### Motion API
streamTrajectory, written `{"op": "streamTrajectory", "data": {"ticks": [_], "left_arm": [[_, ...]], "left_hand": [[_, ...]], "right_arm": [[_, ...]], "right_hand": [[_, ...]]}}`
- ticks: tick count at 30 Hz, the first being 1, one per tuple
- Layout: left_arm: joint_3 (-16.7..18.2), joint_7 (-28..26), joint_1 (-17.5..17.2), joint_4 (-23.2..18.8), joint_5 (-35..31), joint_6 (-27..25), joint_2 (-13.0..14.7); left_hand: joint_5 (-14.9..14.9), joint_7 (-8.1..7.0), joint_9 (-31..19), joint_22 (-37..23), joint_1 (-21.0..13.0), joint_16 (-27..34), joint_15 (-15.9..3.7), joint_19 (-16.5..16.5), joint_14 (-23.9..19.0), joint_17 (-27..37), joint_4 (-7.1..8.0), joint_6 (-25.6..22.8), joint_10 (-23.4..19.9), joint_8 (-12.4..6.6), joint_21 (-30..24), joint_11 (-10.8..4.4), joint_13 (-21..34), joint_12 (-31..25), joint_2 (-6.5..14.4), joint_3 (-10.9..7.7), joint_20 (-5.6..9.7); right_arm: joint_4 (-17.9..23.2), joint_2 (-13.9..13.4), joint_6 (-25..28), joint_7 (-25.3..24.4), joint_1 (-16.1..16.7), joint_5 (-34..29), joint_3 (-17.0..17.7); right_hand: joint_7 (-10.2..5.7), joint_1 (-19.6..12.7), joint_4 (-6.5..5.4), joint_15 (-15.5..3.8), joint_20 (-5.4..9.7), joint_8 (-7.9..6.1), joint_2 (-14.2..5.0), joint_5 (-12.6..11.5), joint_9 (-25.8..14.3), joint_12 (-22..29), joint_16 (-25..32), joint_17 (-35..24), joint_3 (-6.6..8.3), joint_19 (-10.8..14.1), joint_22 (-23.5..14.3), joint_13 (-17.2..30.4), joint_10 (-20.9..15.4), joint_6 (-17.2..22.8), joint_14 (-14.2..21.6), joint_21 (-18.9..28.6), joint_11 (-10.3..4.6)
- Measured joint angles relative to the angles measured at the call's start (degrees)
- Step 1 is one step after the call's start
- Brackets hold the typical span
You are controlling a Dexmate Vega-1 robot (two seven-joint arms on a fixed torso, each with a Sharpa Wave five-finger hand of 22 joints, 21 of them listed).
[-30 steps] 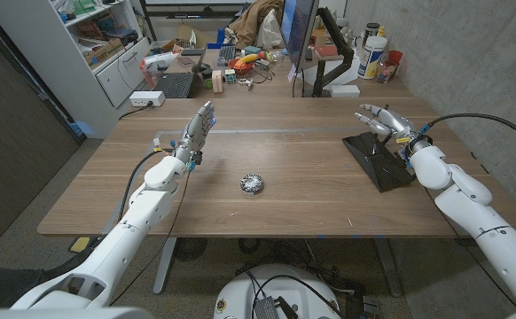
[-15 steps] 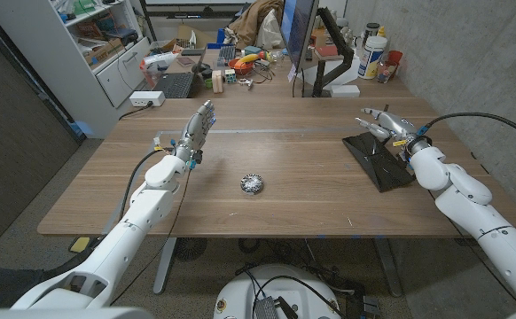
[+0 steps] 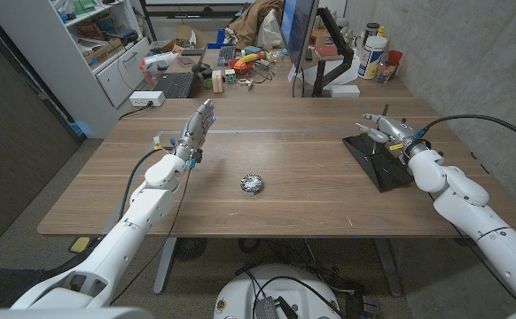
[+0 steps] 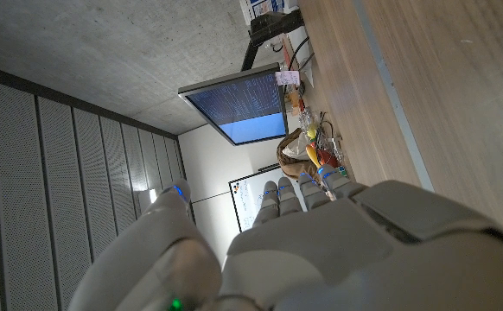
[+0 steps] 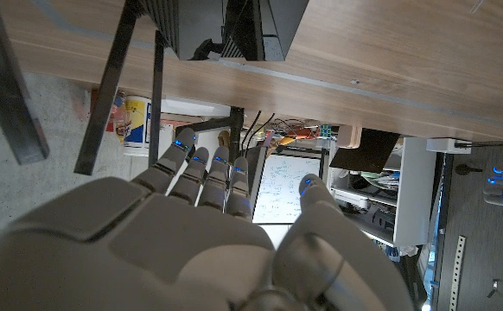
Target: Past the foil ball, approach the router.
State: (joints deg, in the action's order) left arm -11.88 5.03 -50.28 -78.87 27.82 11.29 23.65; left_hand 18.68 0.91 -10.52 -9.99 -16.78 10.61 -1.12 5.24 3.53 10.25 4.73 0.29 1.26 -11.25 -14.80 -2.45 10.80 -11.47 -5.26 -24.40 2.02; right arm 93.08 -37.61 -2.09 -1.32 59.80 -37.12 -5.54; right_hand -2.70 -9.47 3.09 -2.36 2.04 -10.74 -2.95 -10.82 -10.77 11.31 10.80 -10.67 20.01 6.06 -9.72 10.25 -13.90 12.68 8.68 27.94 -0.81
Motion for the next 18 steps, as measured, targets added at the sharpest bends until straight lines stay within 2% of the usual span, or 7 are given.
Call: {"op": "streamTrajectory", "data": {"ticks": [13, 18], "left_arm": [[0.0, 0.3, 0.1, 0.2, 0.1, 0.0, 0.0], [0.2, 0.5, 0.1, 0.4, 0.2, 0.1, 0.0]], "left_hand": [[0.0, 0.00, 0.0, 0.0, 0.0, 0.0, 0.00, 0.0, 0.0, 0.0, 0.25, 0.0, 0.0, 0.00, 0.4, 0.00, 0.0, 0.0, 0.0, 0.25, 0.00], [0.0, 0.00, 0.0, 0.0, 0.0, 0.0, 0.00, 0.0, 0.0, 0.0, 0.25, 0.0, 0.0, 0.00, 0.4, 0.00, 0.0, 0.0, 0.0, 0.24, 0.00]], "right_arm": [[0.1, -0.5, 2.2, 0.9, 0.2, -0.7, -1.1], [0.2, -0.7, 3.0, 1.4, 0.1, -0.9, -1.6]], "right_hand": [[-0.18, 0.0, 0.24, 0.31, 0.33, 0.00, 0.00, -0.2, 0.0, 0.0, 0.0, 0.0, 0.24, -0.3, 0.0, 0.0, 0.5, -0.2, -0.3, -0.4, -0.53], [-0.59, 0.0, 0.24, 0.31, -0.09, -0.13, 0.00, -0.2, 0.0, 0.0, 0.0, 0.0, 0.24, -0.7, 0.0, 0.0, 0.6, 0.2, -0.3, -0.9, -0.63]]}}
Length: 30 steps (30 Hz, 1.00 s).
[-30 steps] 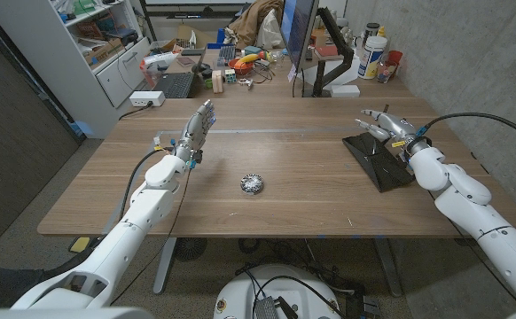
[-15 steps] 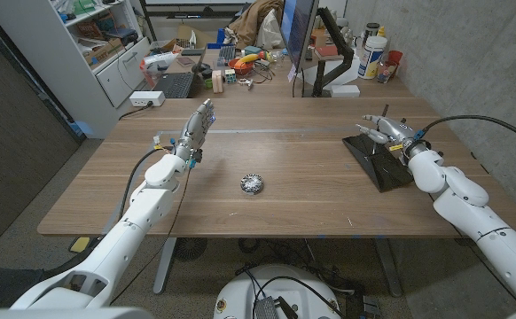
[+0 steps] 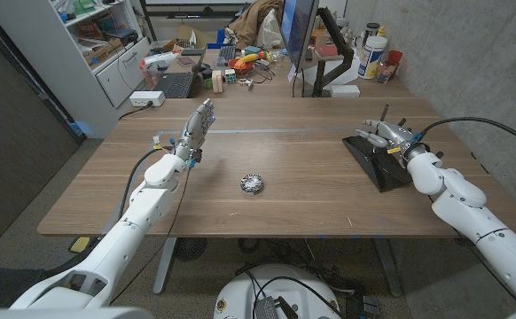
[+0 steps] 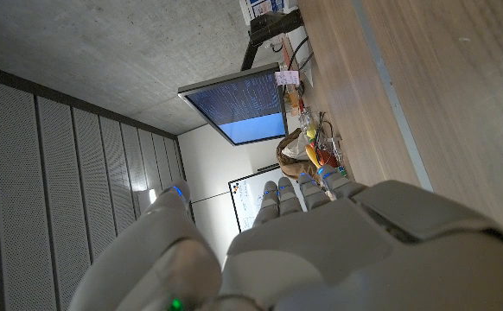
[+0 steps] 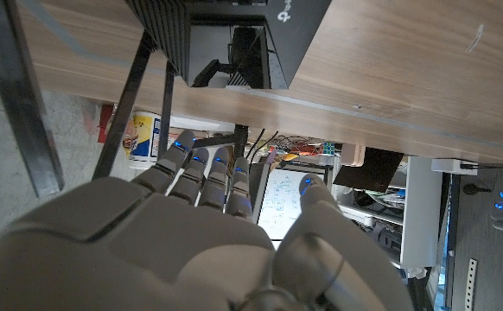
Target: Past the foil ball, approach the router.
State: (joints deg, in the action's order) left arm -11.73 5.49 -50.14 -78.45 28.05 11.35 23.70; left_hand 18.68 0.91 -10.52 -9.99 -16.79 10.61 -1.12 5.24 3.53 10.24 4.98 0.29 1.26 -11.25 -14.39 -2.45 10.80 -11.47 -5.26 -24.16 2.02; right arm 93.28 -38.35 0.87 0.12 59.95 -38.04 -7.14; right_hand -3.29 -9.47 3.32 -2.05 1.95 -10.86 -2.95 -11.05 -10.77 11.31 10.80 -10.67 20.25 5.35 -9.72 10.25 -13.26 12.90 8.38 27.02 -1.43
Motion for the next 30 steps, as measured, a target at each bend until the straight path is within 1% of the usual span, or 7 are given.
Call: {"op": "streamTrajectory", "data": {"ticks": [8, 11, 14, 16, 19, 28, 30], "left_arm": [[0.2, 0.3, 0.2, 0.6, 0.3, 0.3, -0.1], [0.2, 0.4, 0.2, 0.6, 0.3, 0.4, -0.1], [0.3, 0.6, 0.2, 0.9, 0.4, 0.5, -0.1], [0.3, 0.6, 0.3, 1.0, 0.4, 0.5, -0.2], [0.3, 0.7, 0.3, 1.2, 0.4, 0.6, -0.2], [0.5, 0.8, 0.4, 1.4, 0.5, 0.7, -0.2], [0.5, 0.9, 0.4, 1.6, 0.5, 0.7, -0.3]], "left_hand": [[0.0, 0.00, 0.0, 0.0, 0.0, 0.0, 0.00, 0.0, 0.0, 0.0, 0.00, 0.0, 0.0, 0.00, 0.3, 0.00, 0.0, 0.0, 0.0, 0.00, 0.00], [0.0, 0.00, 0.0, 0.0, -0.3, 0.0, 0.00, 0.0, 0.0, 0.0, 0.00, 0.0, 0.2, 0.00, 0.2, -0.22, 0.0, 0.0, 0.3, 0.00, 0.00], [0.0, 0.00, 0.0, 0.0, -0.3, 0.0, 0.00, 0.0, 0.0, 0.0, 0.00, 0.0, 0.2, 0.00, 0.2, -0.22, 0.0, 0.0, 0.3, 0.00, 0.00], [0.0, 0.00, 0.0, 0.0, -0.3, 0.0, 0.00, 0.0, 0.0, 0.0, 0.00, 0.0, 0.2, 0.00, 0.2, -0.22, 0.0, 0.0, 0.3, 0.00, 0.00], [0.0, -0.21, 0.0, 0.0, -0.3, 0.0, 0.00, 0.0, 0.0, 0.0, 0.00, -0.2, 0.2, 0.00, 0.2, -0.22, 0.0, 0.0, 0.3, 0.00, 0.00], [0.0, -0.20, 0.0, 0.0, -0.3, 0.0, 0.00, 0.0, 0.0, 0.0, -0.23, -0.2, 0.2, 0.00, 0.7, -0.22, 0.0, 0.0, 0.3, 0.23, 0.00], [0.0, -0.20, 0.0, 0.0, -0.3, 0.0, 0.00, 0.0, 0.0, 0.0, -0.23, -0.2, 0.2, 0.00, 0.7, -0.22, 0.0, 0.0, 0.3, 0.23, 0.00]], "right_arm": [[0.0, -0.4, 0.7, 0.9, -0.2, -0.3, -0.9], [0.0, -0.5, 0.7, 0.9, -0.3, -0.3, -1.1], [0.0, -0.6, 0.9, 1.3, -0.4, -0.4, -1.5], [-0.1, -0.7, 1.0, 1.6, -0.5, -0.5, -1.7], [-0.2, -0.9, 1.0, 1.9, -0.7, -0.6, -2.0], [-0.5, -1.3, 1.3, 2.7, -1.1, -0.9, -2.9], [-0.6, -1.4, 1.4, 3.1, -1.2, -1.0, -3.2]], "right_hand": [[-0.72, 0.0, 0.00, -0.08, 0.00, -0.23, 0.00, 0.0, 0.0, 0.0, 0.0, 0.0, 0.00, 0.0, 0.0, 0.0, 0.1, 0.7, -0.4, -0.4, -0.09], [-0.71, 0.0, 0.00, 0.08, 0.00, -0.23, 0.00, 0.0, 0.0, 0.0, 0.0, 0.0, 0.00, 0.0, 0.0, 0.0, 0.4, 0.7, -0.5, -0.5, -0.40], [-0.50, 0.0, 0.01, -0.02, 0.39, -0.23, 0.00, 0.0, 0.0, 0.0, -0.2, 0.0, -0.01, -0.4, 0.0, 0.0, 0.4, 0.9, -1.4, -1.0, -0.45], [-0.71, 0.0, 0.24, -0.01, -0.01, -0.23, 0.00, 0.0, 0.0, 0.0, -0.2, 0.0, -0.24, -0.8, 0.0, 0.0, 0.1, 1.1, -1.4, -1.2, -0.74], [-0.81, 0.0, 0.24, -0.01, 0.00, -0.66, 0.00, 0.0, 0.0, 0.0, -0.2, 0.0, -0.24, -0.8, 0.0, 0.0, 0.1, 1.2, -1.4, -1.2, -0.74], [-1.12, 0.0, 0.24, 0.31, 0.00, -0.67, 0.00, 0.0, 0.0, 0.0, -0.2, 0.0, -0.24, -0.8, 0.0, 0.0, 0.1, 1.6, -1.7, -1.6, -0.74], [-1.12, 0.0, 0.24, 0.31, -0.01, -0.67, 0.00, 0.0, 0.0, 0.0, -0.2, 0.0, -0.24, -0.8, 0.0, 0.0, 0.3, 1.6, -1.7, -1.6, -1.01]]}}
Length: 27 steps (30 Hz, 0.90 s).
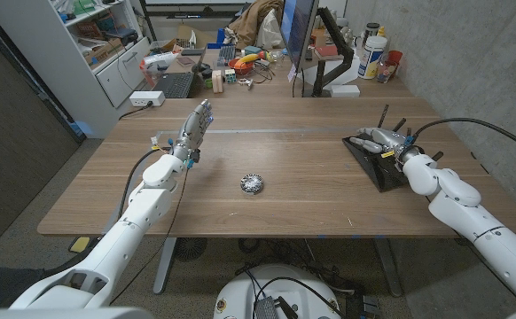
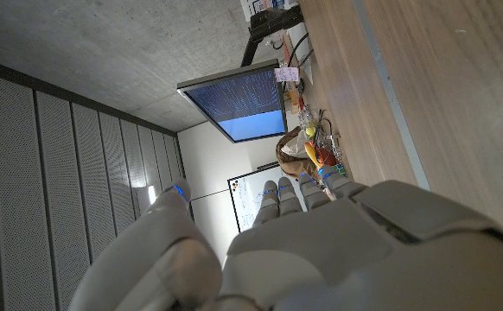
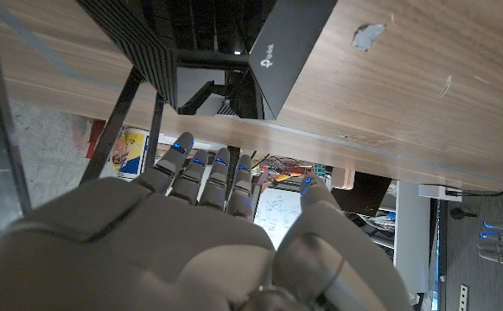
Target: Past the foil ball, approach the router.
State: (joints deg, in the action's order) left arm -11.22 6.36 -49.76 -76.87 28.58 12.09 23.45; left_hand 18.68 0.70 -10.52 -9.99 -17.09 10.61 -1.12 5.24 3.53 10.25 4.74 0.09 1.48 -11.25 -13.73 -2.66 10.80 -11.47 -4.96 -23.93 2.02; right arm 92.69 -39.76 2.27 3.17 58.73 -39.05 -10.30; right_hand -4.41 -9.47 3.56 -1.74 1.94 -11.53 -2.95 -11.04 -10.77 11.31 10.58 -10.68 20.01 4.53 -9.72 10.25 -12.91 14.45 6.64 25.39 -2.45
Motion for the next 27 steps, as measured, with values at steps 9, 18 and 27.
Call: {"op": "streamTrajectory", "data": {"ticks": [9, 18, 27], "left_arm": [[0.1, 0.1, 0.0, 0.2, 0.0, 0.0, 0.0], [0.3, 0.0, -0.1, -0.1, 0.0, 0.0, 0.2], [0.5, -0.1, -0.4, -0.5, 0.0, -0.1, 0.5]], "left_hand": [[0.0, 0.00, 0.0, 0.0, 0.0, 0.0, 0.00, 0.0, 0.0, 0.0, 0.24, 0.0, 0.0, 0.00, 0.0, 0.00, 0.0, 0.0, 0.0, 0.24, 0.00], [0.0, 0.00, 0.0, 0.0, 0.2, 0.0, 0.00, 0.0, 0.0, 0.0, 0.24, 0.0, 0.0, 0.00, 0.0, 0.00, 0.0, 0.0, 0.2, 0.24, 0.00], [0.0, 0.01, 0.0, 0.0, 0.2, 0.0, 0.00, 0.0, 0.0, 0.0, 0.24, 0.0, 0.0, 0.00, 0.4, 0.00, 0.0, 0.0, 0.2, 0.24, 0.00]], "right_arm": [[-0.6, 0.0, 0.4, 0.5, -0.4, -0.1, -0.8], [-1.5, 0.2, 0.5, 0.5, -1.0, 0.0, -1.5], [-2.2, 0.3, 0.1, 0.2, -2.0, 0.0, -2.3]], "right_hand": [[0.00, 0.0, 0.00, 0.00, 0.00, 0.00, 0.00, 0.0, 0.0, 0.1, 0.0, 0.0, 0.00, 0.0, -0.3, 0.3, 0.0, 0.0, 0.0, 0.0, -0.02], [-0.30, 0.0, 0.00, 0.00, 0.00, 0.00, 0.00, 0.0, 0.0, 0.4, 0.0, 0.0, 0.00, 0.0, -0.3, 0.3, 0.0, 0.3, 0.0, -0.4, -0.02], [-0.30, 0.0, 0.00, 0.00, 0.00, 0.00, 0.00, 0.0, 0.0, 0.4, 0.0, 0.0, 0.00, 0.0, -0.3, 0.3, 0.0, 0.3, 0.0, -0.4, -0.01]]}}
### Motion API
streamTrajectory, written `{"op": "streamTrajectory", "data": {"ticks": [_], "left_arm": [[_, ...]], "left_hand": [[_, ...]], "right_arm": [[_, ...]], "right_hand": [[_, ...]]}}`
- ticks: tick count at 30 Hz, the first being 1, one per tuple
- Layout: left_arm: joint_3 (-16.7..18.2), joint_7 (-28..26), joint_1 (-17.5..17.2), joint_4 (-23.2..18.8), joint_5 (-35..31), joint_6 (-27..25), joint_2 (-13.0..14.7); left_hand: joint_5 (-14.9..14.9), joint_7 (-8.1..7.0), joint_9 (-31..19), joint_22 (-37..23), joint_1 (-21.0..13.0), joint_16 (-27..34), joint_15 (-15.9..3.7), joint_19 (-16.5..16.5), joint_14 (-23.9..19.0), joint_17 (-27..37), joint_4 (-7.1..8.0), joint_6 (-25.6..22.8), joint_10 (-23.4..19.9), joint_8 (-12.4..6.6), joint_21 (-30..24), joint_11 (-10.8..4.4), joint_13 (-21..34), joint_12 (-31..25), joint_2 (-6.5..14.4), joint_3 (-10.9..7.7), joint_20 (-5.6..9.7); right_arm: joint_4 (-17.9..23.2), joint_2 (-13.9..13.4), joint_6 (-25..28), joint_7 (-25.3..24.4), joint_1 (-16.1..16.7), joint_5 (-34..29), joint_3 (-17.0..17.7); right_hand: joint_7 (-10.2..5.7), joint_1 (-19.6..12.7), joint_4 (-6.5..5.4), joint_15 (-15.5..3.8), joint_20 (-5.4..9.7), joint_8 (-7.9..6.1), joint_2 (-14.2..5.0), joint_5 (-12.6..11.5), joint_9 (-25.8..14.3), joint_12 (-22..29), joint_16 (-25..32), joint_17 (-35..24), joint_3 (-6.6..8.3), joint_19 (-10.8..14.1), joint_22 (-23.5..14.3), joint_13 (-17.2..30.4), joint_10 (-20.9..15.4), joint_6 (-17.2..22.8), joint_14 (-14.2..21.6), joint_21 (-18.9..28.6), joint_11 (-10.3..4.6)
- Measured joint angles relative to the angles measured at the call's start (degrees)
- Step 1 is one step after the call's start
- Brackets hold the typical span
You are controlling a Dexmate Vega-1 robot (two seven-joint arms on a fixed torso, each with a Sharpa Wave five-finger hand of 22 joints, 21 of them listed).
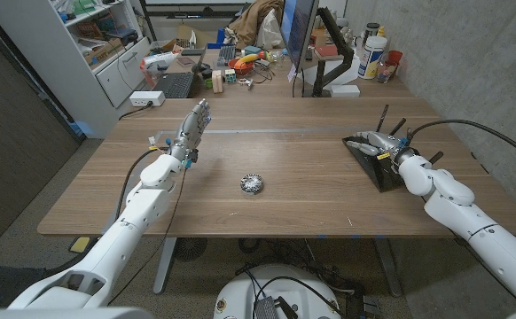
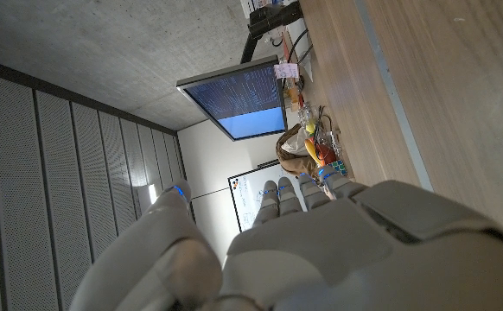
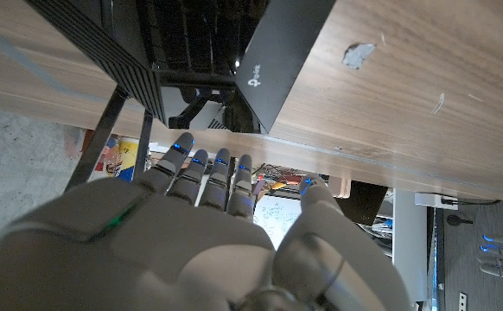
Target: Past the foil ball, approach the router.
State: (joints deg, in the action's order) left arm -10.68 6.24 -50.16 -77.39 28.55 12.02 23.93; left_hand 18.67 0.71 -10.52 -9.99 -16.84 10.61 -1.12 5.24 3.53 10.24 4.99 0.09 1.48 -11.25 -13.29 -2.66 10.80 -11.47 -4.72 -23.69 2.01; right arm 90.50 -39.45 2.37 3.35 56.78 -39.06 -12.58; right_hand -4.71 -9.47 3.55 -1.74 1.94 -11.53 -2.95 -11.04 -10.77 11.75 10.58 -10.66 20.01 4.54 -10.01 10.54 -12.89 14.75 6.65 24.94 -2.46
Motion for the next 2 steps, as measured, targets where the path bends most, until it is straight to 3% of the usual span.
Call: {"op": "streamTrajectory", "data": {"ticks": [2], "left_arm": [[0.0, 0.0, 0.0, 0.0, 0.0, 0.0, 0.0]], "left_hand": [[0.0, 0.00, 0.0, 0.0, 0.0, 0.0, 0.00, 0.0, 0.0, 0.0, 0.00, 0.0, 0.0, 0.00, 0.0, 0.00, 0.0, 0.0, 0.0, 0.00, 0.00]], "right_arm": [[-0.1, 0.0, 0.0, 0.0, -0.2, 0.0, -0.1]], "right_hand": [[0.00, 0.0, 0.00, 0.00, 0.00, 0.00, 0.00, 0.0, 0.0, 0.0, 0.0, 0.0, 0.00, 0.0, 0.0, 0.0, 0.0, 0.0, 0.0, 0.0, 0.00]]}}
